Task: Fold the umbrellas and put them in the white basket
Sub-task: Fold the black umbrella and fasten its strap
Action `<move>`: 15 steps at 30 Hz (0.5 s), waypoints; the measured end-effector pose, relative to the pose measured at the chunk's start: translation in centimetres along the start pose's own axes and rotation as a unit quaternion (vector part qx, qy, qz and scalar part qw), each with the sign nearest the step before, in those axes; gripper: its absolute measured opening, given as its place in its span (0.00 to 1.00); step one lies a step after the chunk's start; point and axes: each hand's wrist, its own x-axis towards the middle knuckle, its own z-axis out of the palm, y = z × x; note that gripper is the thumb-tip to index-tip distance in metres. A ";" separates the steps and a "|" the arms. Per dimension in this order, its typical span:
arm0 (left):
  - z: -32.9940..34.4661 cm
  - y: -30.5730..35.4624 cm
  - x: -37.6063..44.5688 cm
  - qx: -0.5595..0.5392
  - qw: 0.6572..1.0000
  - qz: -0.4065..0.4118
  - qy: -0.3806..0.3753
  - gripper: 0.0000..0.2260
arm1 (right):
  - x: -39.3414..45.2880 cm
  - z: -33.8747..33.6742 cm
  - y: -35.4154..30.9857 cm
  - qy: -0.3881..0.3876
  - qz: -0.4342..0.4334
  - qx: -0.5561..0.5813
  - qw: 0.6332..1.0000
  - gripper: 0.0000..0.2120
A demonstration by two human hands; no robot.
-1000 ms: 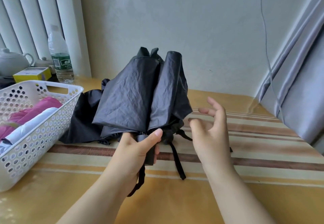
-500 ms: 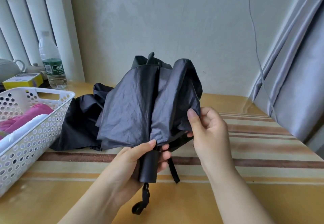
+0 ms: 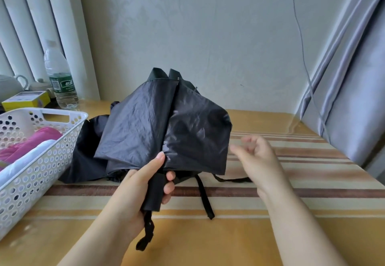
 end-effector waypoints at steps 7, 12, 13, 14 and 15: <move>-1.3 -0.1 0.7 0.060 0.994 -0.044 -0.075 0.21 | 1.0 -1.7 1.0 -0.111 -0.133 0.115 0.978 0.13; -0.8 -0.1 0.1 0.125 0.991 -0.015 -0.041 0.12 | 0.3 -2.6 0.6 -0.197 -0.130 0.179 0.955 0.20; -0.8 -0.1 0.0 0.136 0.990 -0.013 -0.035 0.12 | 0.1 -2.6 0.5 -0.216 -0.109 0.151 0.959 0.22; -0.7 -0.1 0.0 0.149 0.988 -0.012 -0.030 0.13 | 0.0 -2.5 0.5 -0.236 -0.094 0.100 0.962 0.26; -0.7 -0.1 0.0 0.160 0.987 -0.011 -0.027 0.13 | 0.0 -2.4 0.5 -0.267 -0.085 0.040 0.959 0.30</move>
